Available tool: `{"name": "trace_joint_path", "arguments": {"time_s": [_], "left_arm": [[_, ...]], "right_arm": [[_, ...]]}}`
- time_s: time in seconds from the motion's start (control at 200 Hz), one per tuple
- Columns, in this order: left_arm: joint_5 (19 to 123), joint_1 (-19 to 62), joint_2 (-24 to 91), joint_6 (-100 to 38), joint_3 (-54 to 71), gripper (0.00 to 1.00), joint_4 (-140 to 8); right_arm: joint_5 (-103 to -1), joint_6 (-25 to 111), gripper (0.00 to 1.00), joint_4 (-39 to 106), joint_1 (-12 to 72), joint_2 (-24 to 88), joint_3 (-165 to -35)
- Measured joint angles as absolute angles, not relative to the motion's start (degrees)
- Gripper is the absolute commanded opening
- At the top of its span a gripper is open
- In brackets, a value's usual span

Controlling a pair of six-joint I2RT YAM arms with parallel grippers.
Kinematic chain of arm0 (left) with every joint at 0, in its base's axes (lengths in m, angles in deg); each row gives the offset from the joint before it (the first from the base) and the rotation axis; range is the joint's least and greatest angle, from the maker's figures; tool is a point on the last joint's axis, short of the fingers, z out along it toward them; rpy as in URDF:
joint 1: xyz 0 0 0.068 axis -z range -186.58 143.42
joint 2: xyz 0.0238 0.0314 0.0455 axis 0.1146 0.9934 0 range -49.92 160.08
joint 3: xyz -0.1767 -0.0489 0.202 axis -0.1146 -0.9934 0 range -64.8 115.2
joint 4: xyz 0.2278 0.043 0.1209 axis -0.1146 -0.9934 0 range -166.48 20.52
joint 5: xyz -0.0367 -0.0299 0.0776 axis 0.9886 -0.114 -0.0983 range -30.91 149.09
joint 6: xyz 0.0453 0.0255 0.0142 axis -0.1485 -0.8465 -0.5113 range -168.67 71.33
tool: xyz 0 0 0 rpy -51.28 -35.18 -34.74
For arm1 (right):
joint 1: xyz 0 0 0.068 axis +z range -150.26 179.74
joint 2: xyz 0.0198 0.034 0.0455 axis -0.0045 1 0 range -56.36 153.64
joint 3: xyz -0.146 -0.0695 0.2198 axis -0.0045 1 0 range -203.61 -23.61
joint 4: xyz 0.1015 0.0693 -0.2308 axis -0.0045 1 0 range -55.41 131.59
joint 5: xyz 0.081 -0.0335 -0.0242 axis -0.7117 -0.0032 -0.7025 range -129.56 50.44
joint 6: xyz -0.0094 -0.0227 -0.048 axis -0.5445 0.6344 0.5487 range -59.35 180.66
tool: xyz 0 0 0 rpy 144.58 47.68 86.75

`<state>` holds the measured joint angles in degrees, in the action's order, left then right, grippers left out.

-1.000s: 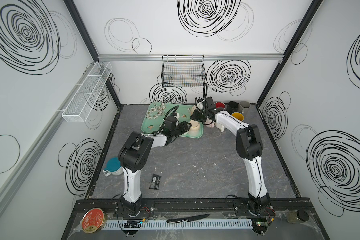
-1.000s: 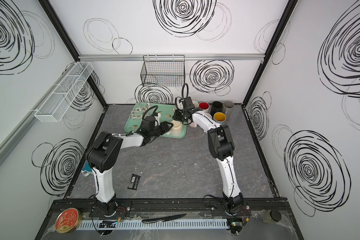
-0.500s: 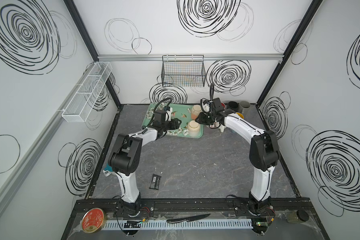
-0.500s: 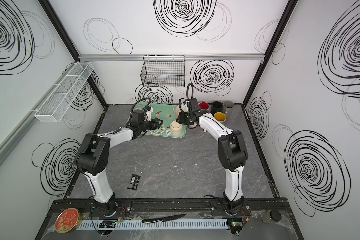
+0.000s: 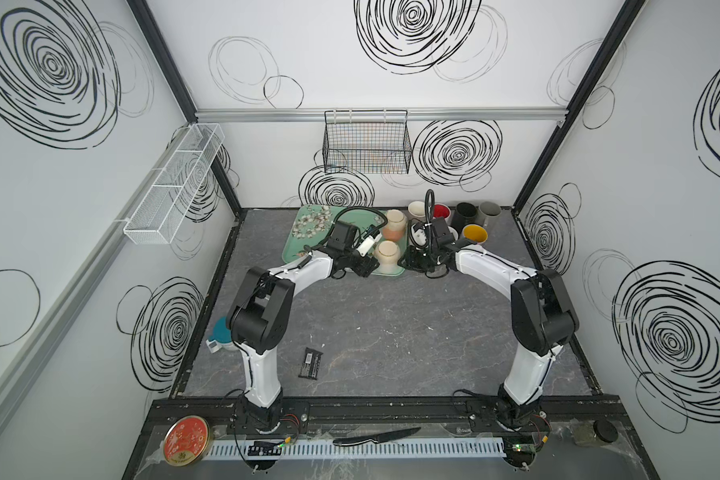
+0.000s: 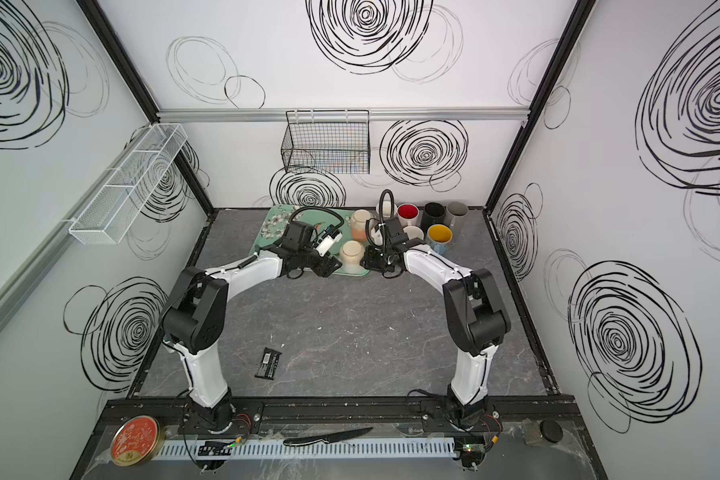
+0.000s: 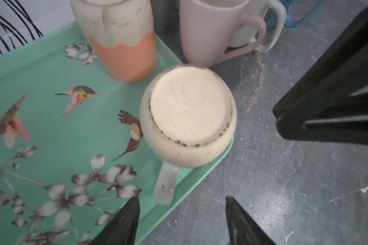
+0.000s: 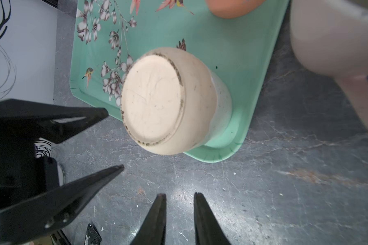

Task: Turn the mug right side up
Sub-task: Pick up the mug from the tray.

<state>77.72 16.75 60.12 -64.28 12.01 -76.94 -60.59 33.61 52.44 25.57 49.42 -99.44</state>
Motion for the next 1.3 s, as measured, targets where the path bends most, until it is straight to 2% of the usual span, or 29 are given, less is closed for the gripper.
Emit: {"name": "trace_joint_path", "arguments": {"time_s": [0.325,0.635,0.996,1.301], "left_arm": [[75.8,18.3,66.7,-70.4,17.5,0.66,-79.8],[71.5,20.7,69.5,-71.6,18.8,0.53,-79.9],[68.7,21.0,71.3,-72.0,21.9,0.30,-81.0],[66.6,21.1,71.3,-71.0,21.9,0.04,-81.0]], "right_arm": [[-60.7,33.2,0.28,50.2,25.6,47.3,-96.2],[-60.7,33.1,0.28,49.4,25.3,46.2,-94.9],[-60.7,33.1,0.28,49.4,24.5,46.2,-94.9],[-60.7,33.0,0.28,49.1,24.0,45.9,-94.9]]}}
